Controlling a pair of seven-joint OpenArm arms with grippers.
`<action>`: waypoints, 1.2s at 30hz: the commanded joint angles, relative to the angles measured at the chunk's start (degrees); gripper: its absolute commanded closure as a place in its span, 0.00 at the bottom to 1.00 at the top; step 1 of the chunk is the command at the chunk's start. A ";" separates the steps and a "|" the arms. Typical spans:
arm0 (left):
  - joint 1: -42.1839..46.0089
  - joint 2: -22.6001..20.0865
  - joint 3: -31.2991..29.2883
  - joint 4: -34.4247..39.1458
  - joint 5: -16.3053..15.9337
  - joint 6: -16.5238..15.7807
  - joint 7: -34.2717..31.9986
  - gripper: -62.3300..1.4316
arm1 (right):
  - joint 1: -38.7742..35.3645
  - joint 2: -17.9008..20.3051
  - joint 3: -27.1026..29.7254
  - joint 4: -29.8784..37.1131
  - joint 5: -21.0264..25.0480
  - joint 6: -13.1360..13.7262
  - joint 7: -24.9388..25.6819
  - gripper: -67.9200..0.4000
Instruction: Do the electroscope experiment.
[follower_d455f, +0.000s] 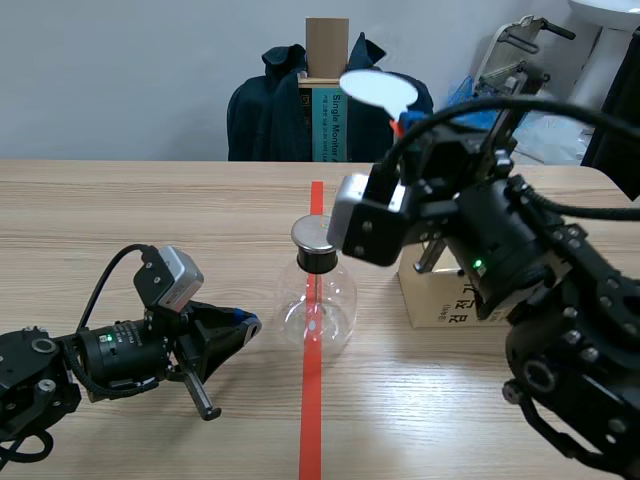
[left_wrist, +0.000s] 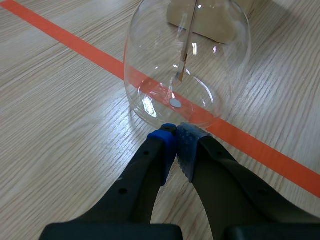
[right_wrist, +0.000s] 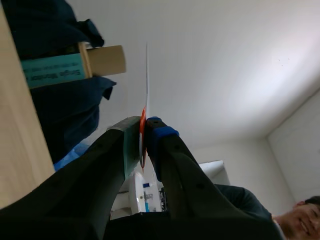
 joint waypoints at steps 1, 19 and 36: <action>-0.68 0.00 -0.04 1.07 -0.52 -0.09 -1.16 0.93 | 1.29 0.59 0.46 0.44 0.02 -1.07 1.44 0.98; -0.66 0.00 -0.04 1.07 -0.11 -0.09 -1.16 0.93 | -0.83 0.61 -1.64 -10.21 -2.27 -4.31 6.36 0.98; -0.66 0.00 -0.04 1.07 -0.11 -0.09 -1.18 0.93 | -5.07 1.09 -1.44 -10.21 -4.26 -9.09 16.37 0.98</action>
